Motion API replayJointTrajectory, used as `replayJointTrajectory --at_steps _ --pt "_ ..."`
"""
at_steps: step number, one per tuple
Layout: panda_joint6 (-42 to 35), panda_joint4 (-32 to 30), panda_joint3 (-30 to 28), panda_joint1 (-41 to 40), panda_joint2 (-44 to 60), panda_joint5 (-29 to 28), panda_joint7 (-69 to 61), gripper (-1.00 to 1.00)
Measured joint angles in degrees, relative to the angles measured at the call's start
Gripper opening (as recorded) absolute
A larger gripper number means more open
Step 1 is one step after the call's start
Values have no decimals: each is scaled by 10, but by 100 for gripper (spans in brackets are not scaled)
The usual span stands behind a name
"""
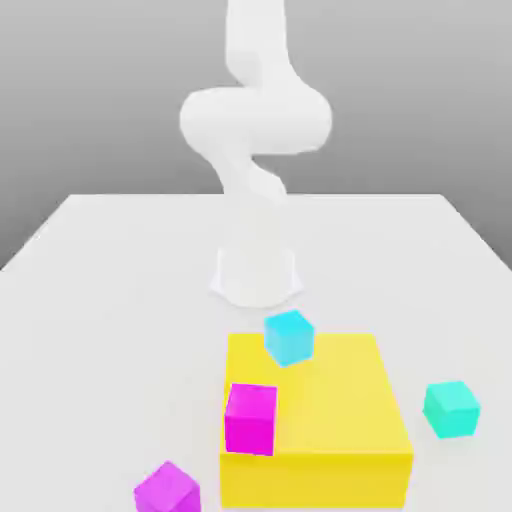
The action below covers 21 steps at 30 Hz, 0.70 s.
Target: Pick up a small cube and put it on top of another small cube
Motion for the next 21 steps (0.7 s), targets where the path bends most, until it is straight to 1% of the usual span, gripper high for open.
replayJointTrajectory --at_steps 10,21 --pt "97 -60 35 97 213 -44 -201 0" --pt "204 -126 88 199 439 -51 -447 0"
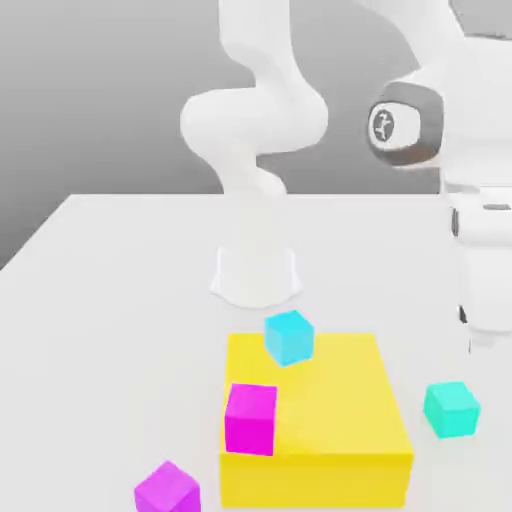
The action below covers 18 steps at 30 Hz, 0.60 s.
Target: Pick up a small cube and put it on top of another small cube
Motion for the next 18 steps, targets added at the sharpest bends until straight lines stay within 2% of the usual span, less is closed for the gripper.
replayJointTrajectory --at_steps 4,8,9,15,18 --pt "45 -15 21 11 82 -7 -67 0" --pt "109 -2 -15 42 165 -44 -47 0" --pt "121 1 -23 50 181 -51 -42 -100" --pt "126 2 -28 53 188 -55 -39 -100" --pt "97 -5 -8 38 151 -35 -54 -100"
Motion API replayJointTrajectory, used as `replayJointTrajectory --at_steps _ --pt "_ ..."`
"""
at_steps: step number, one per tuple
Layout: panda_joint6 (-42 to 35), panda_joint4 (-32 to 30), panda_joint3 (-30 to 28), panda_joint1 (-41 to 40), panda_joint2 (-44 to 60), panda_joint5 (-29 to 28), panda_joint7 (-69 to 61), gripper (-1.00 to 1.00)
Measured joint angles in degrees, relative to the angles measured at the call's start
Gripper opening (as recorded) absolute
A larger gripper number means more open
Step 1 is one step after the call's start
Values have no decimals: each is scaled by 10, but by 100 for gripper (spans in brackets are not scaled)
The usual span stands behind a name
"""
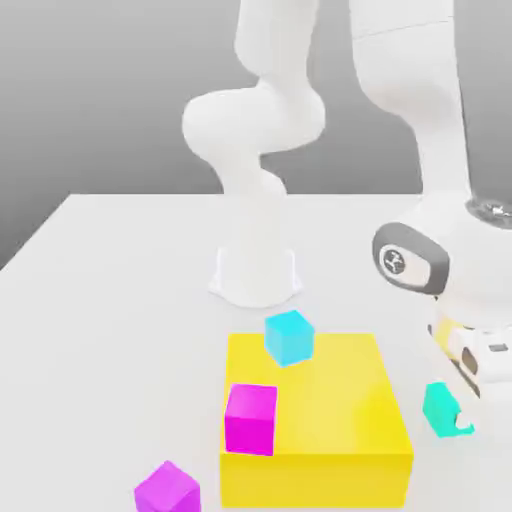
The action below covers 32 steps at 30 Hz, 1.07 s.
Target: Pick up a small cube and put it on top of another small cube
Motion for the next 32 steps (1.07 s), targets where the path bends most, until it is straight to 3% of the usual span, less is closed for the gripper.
replayJointTrajectory --at_steps 4,11,23,27,28,32 --pt "-61 -13 19 -18 -75 41 -19 -100" --pt "-146 8 -53 -74 -138 55 153 -100" --pt "-287 49 -115 -224 -242 93 459 -100" --pt "-236 37 -123 -234 -204 102 489 -100" --pt "-215 32 -123 -233 -188 103 490 100" --pt "-215 32 -124 -233 -188 103 490 100"
